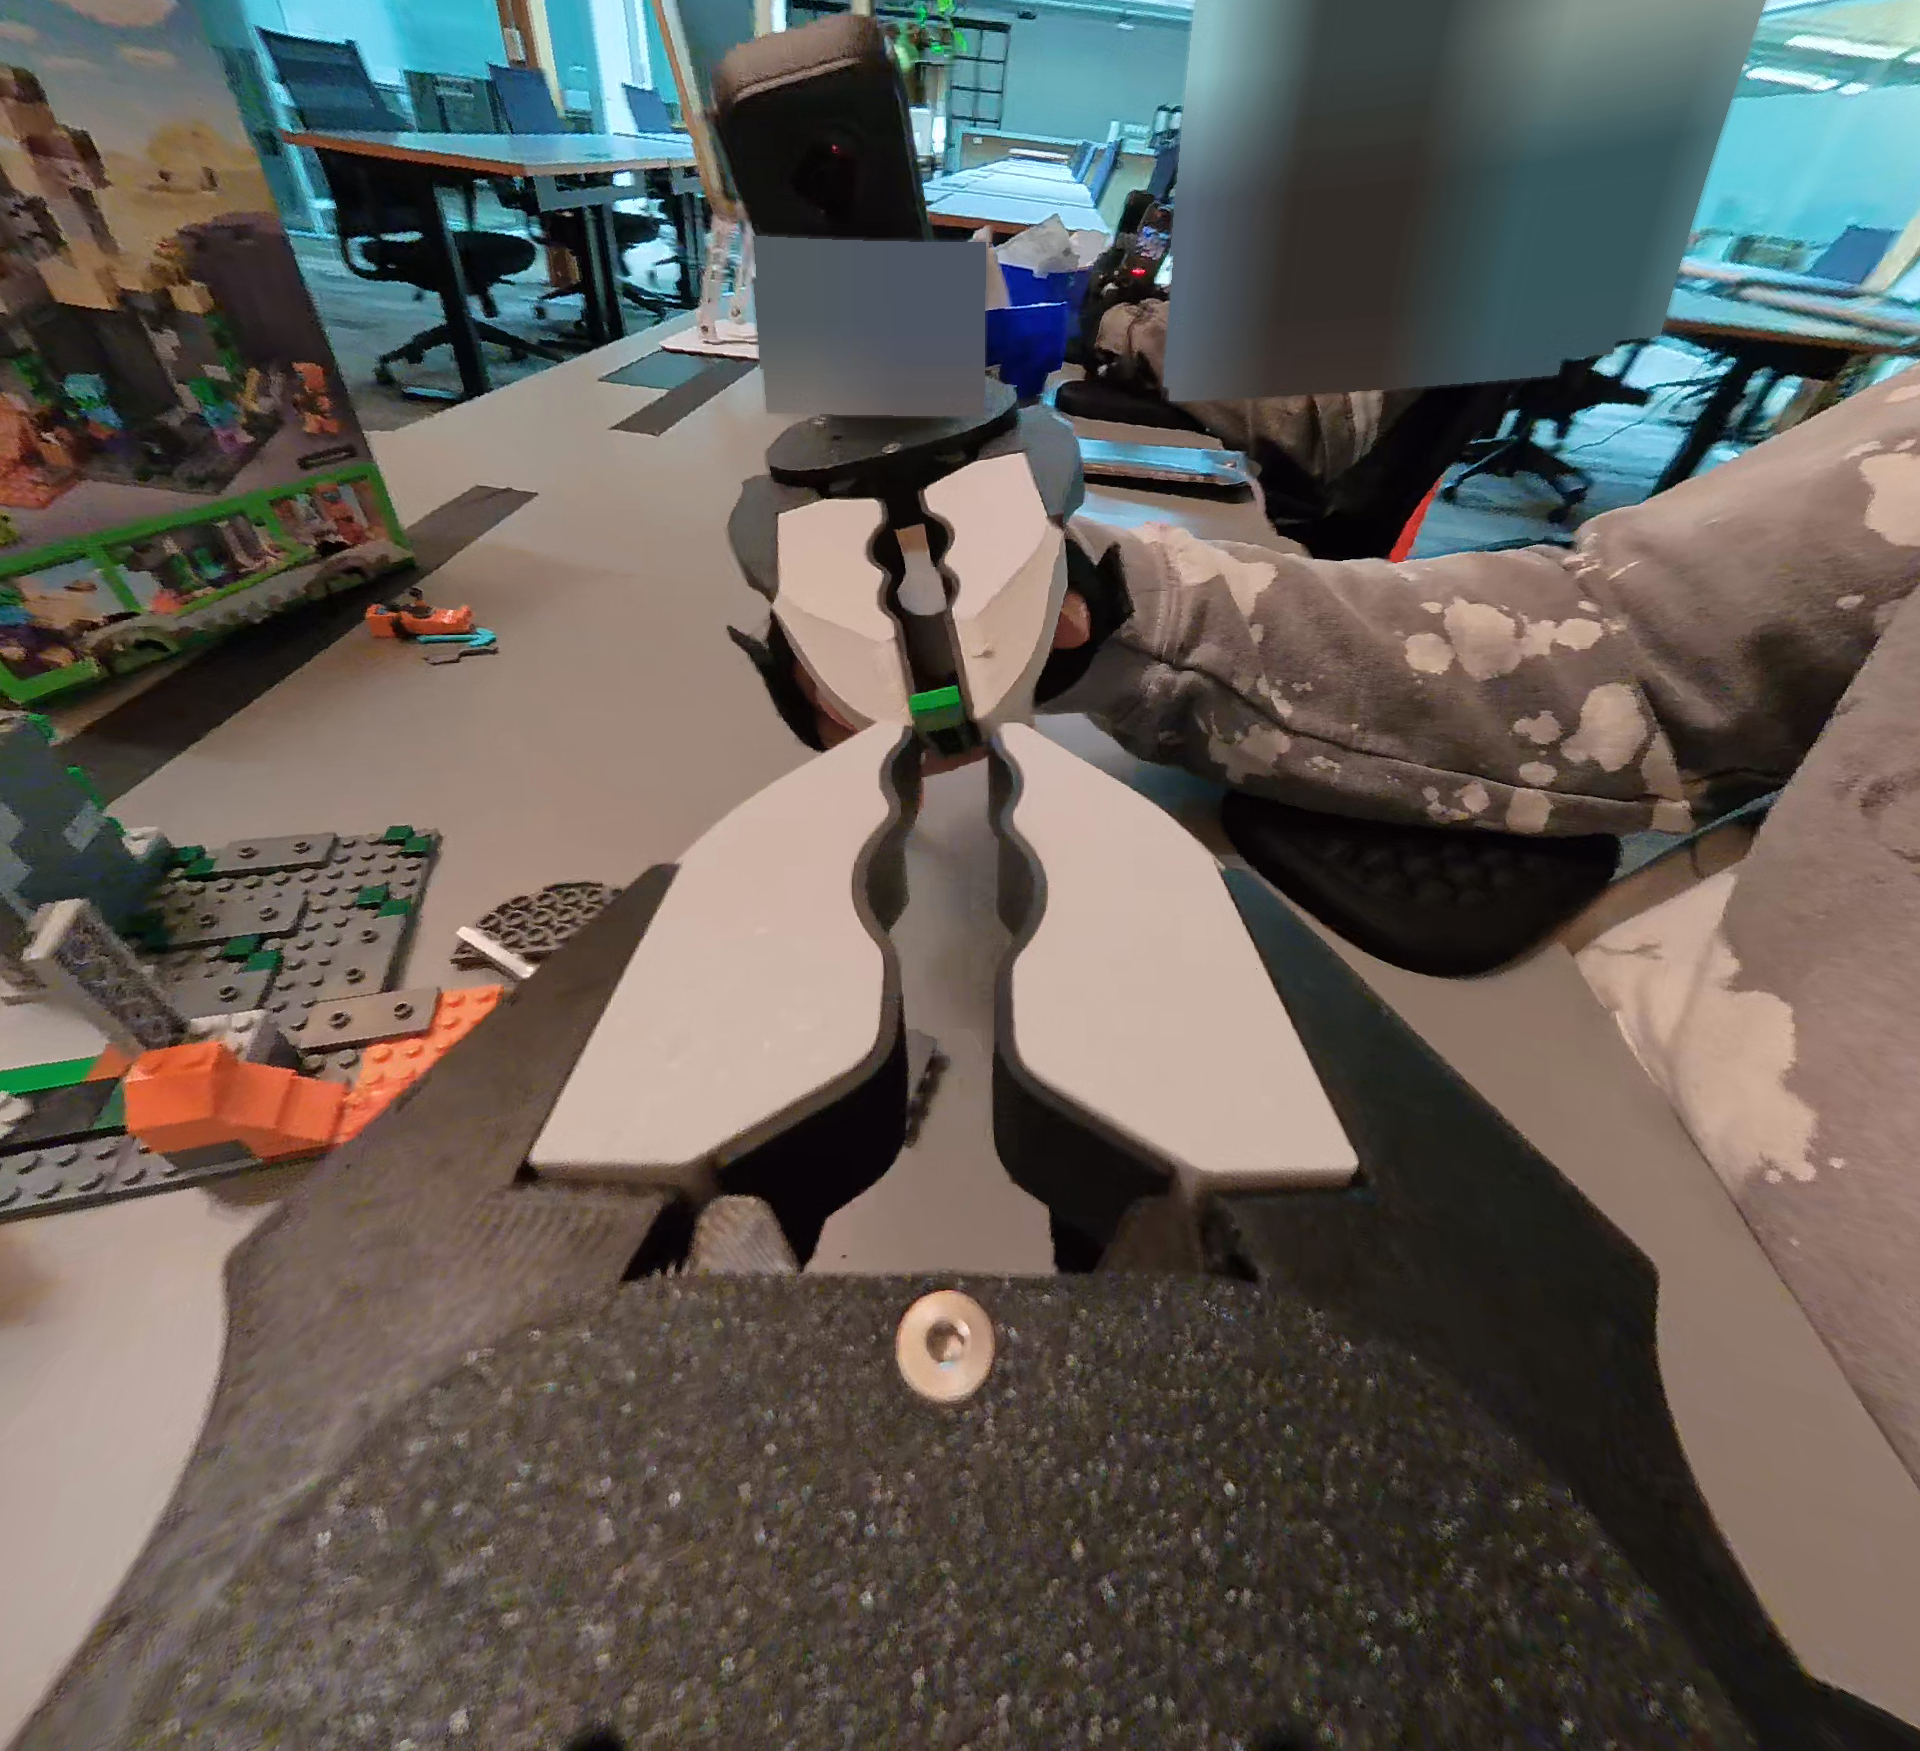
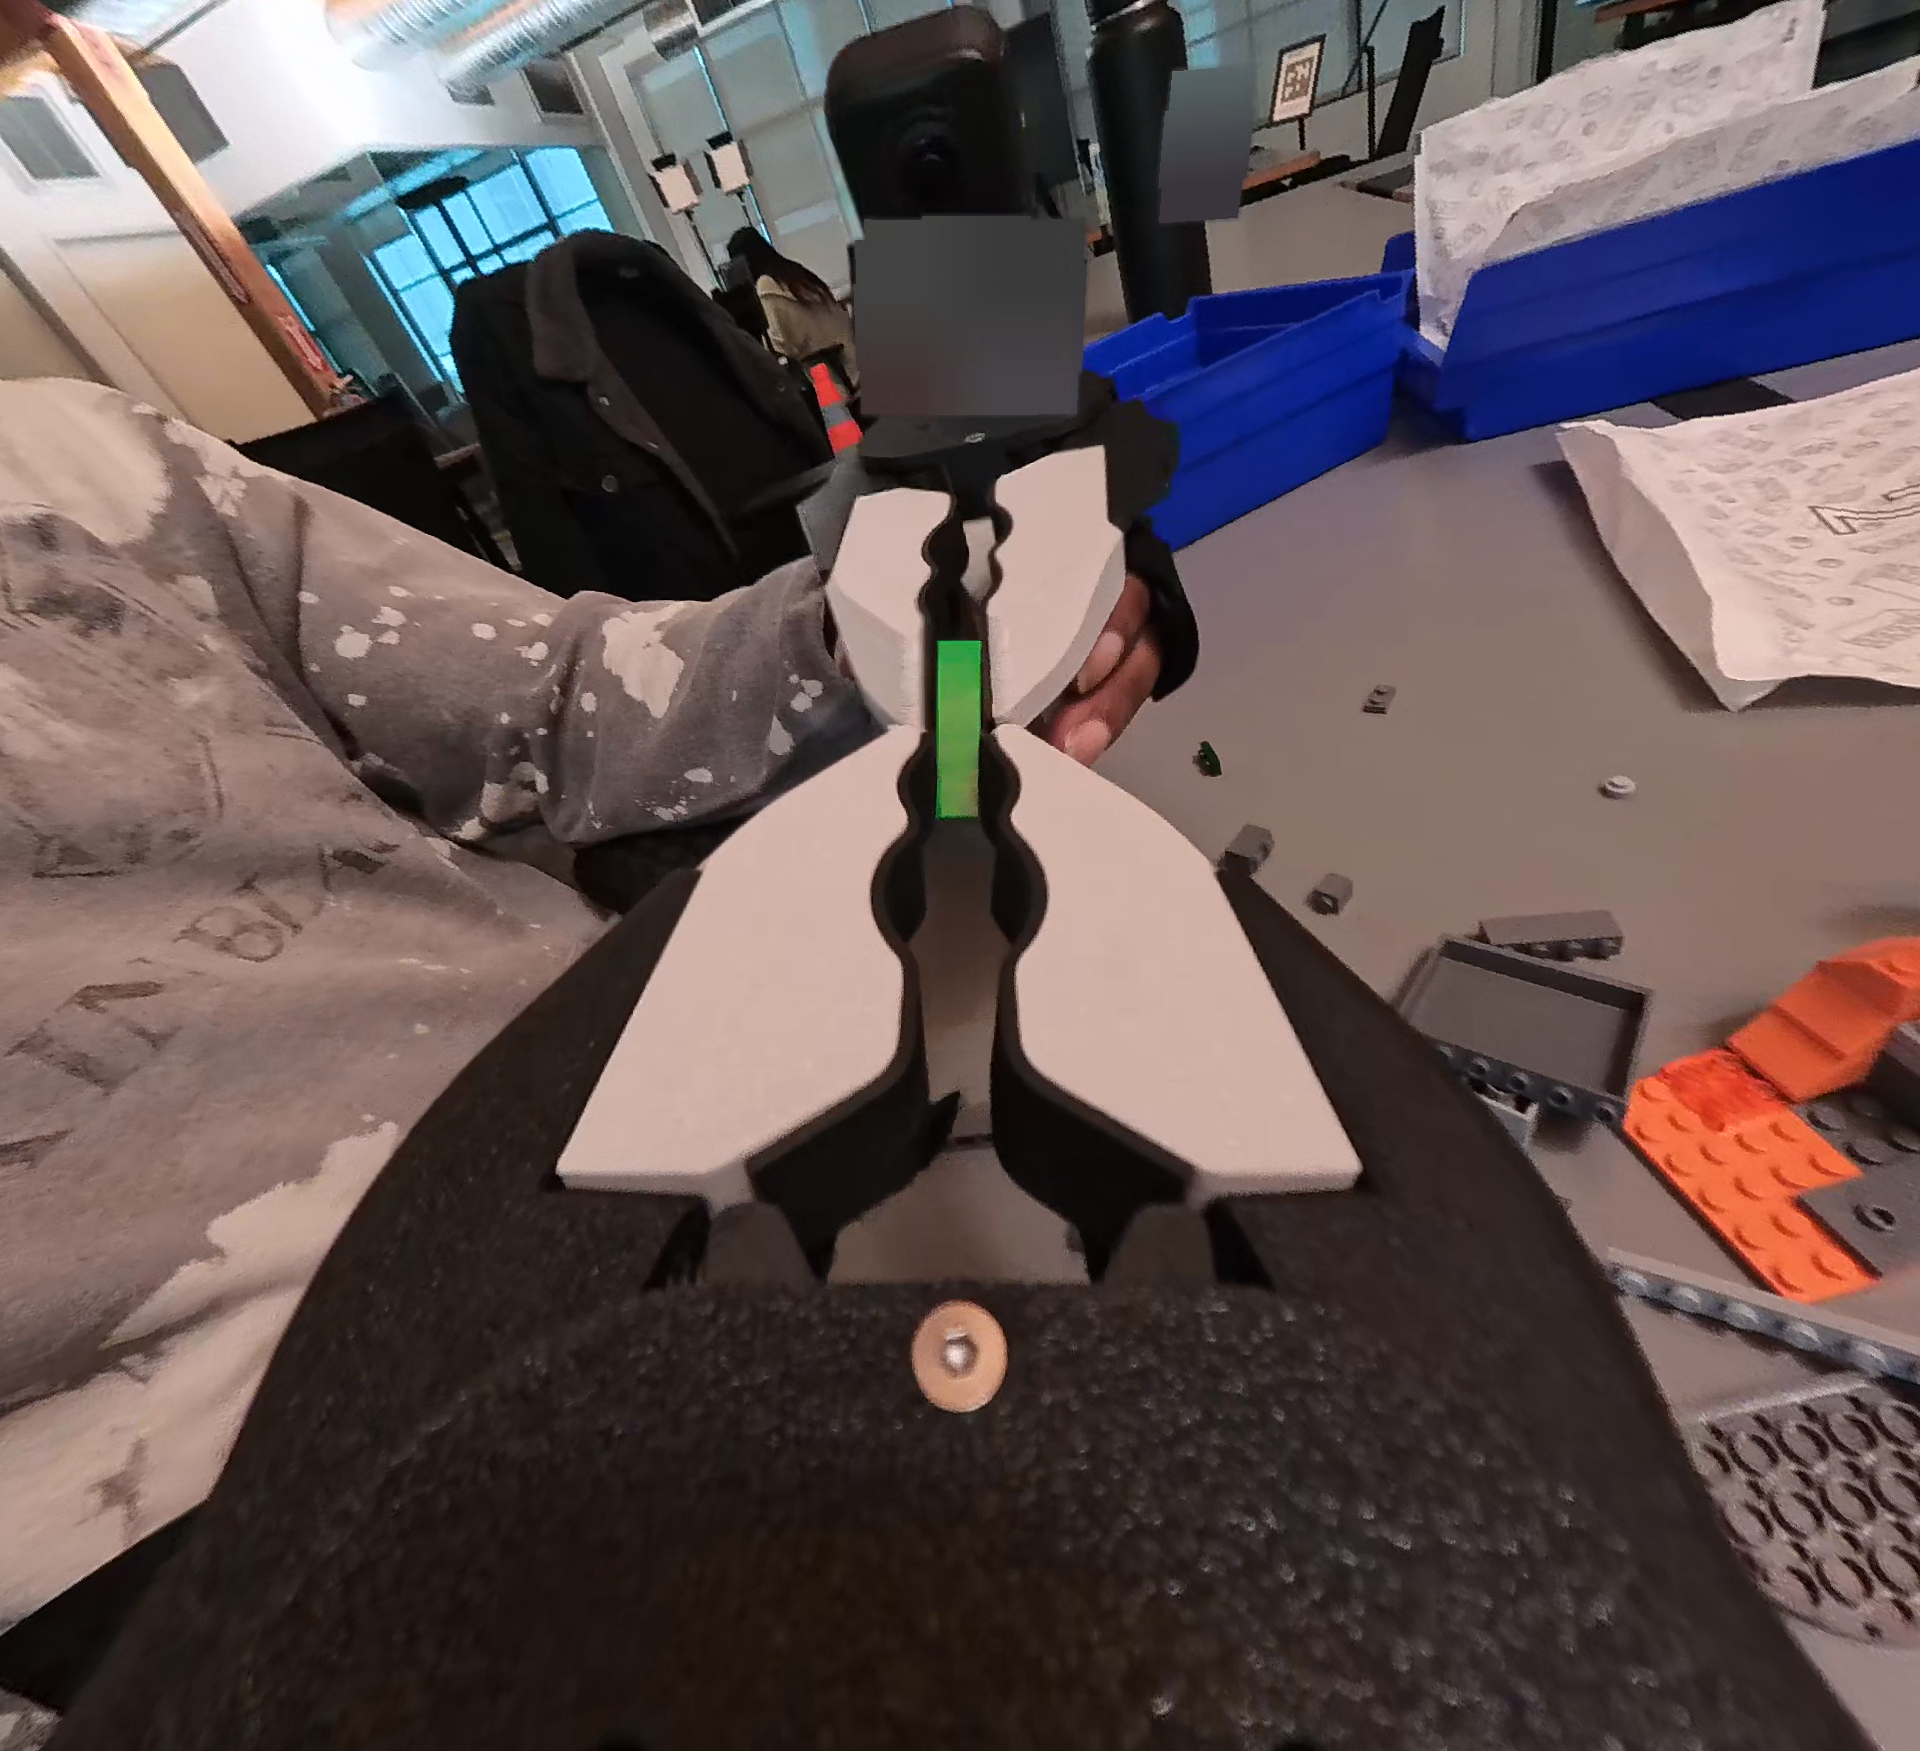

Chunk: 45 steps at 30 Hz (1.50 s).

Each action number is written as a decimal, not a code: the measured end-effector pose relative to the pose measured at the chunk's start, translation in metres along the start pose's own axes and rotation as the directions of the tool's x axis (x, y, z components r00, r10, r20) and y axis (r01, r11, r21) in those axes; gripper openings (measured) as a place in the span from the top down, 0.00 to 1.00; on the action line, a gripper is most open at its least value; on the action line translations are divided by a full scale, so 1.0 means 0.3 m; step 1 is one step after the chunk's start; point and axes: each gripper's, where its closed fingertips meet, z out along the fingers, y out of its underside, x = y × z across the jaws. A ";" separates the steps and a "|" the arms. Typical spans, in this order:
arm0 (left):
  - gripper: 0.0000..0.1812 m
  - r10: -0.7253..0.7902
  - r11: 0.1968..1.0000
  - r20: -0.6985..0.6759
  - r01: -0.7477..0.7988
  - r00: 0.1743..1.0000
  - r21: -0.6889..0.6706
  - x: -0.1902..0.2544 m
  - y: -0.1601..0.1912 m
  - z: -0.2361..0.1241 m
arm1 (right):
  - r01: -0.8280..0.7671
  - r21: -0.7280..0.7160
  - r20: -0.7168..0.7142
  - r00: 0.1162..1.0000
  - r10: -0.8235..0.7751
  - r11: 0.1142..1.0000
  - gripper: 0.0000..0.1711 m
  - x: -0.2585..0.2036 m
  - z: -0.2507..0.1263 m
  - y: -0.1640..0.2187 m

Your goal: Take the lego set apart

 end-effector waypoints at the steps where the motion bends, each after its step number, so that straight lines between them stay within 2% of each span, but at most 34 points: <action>1: 0.92 -0.017 1.000 -0.017 0.017 1.000 -0.001 0.005 0.003 0.000 | 0.001 -0.012 -0.003 1.000 -0.001 1.000 0.96 0.001 0.002 0.005; 3: 0.95 -0.015 1.000 -0.013 0.015 1.000 -0.004 0.000 0.009 0.000 | -0.002 -0.018 0.004 1.000 0.002 1.000 0.96 -0.002 0.005 0.010; 8: 0.96 -0.041 0.999 -0.035 0.041 0.999 -0.005 0.005 0.012 0.001 | 0.007 -0.037 -0.001 1.000 -0.007 0.999 0.96 -0.005 0.005 0.014; 14: 0.96 -0.105 0.994 -0.016 0.105 0.994 -0.016 -0.021 0.027 0.014 | 0.030 -0.088 -0.076 0.996 -0.036 0.996 0.95 0.022 -0.009 0.028; 22: 0.96 -0.091 0.996 -0.043 0.091 0.995 0.003 -0.004 0.020 0.009 | 0.018 -0.075 -0.037 0.999 -0.021 0.997 0.95 0.005 -0.003 0.026; 28: 0.95 -0.134 0.990 -0.085 0.136 0.987 0.023 0.003 0.019 0.010 | 0.025 -0.092 -0.042 0.999 -0.029 0.995 0.95 -0.001 -0.004 0.027; 39: 0.95 -0.223 0.974 0.078 0.218 0.972 0.064 -0.090 -0.002 0.026 | 0.098 -0.056 -0.221 0.969 -0.108 0.994 0.96 0.081 -0.038 -0.013; 45: 0.95 -0.274 0.959 0.106 0.262 0.956 0.108 -0.110 -0.018 0.037 | 0.118 -0.004 -0.252 0.961 -0.115 0.993 0.95 0.096 -0.054 -0.034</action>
